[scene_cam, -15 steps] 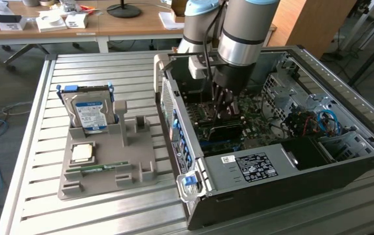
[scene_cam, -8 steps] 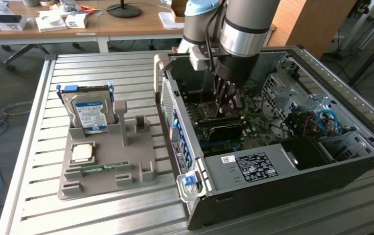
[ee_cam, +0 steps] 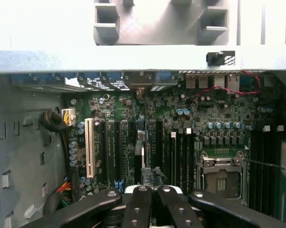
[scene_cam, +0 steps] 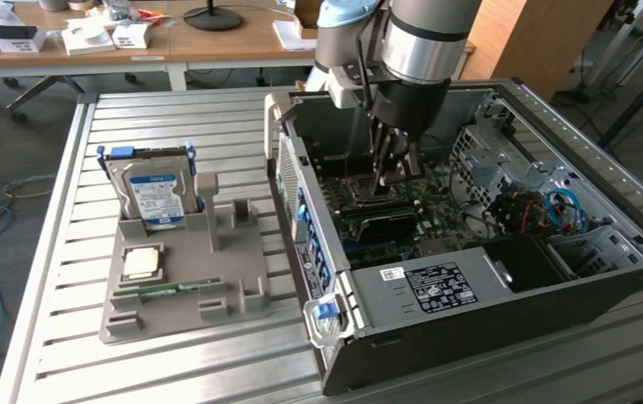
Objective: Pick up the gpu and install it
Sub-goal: 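Press down on the gpu until it lock into place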
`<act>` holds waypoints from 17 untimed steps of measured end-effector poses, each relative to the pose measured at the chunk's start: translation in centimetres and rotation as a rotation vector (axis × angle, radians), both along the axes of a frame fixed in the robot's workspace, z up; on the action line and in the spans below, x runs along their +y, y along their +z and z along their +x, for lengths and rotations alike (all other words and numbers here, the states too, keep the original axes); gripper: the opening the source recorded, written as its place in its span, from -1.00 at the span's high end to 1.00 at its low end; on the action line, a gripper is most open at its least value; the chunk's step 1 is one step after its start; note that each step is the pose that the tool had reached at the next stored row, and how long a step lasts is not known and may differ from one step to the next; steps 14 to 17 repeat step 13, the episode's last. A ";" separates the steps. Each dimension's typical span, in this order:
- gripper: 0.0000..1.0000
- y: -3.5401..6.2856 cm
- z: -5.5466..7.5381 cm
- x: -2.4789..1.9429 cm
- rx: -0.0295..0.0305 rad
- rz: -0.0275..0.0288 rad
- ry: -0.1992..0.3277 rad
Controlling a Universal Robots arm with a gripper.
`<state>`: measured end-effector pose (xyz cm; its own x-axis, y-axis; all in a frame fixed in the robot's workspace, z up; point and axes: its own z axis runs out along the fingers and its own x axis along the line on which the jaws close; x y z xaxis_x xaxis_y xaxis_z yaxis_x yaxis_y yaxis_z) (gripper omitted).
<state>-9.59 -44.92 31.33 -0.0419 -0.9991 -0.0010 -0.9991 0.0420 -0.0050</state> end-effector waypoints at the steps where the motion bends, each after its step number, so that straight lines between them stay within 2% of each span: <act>1: 0.79 0.00 0.0 0.00 0.0000 0.0000 0.000; 6: 0.79 0.01 0.4 0.00 0.0002 -0.0002 0.000; 17: 0.79 0.01 0.5 0.00 0.0001 -0.0002 0.000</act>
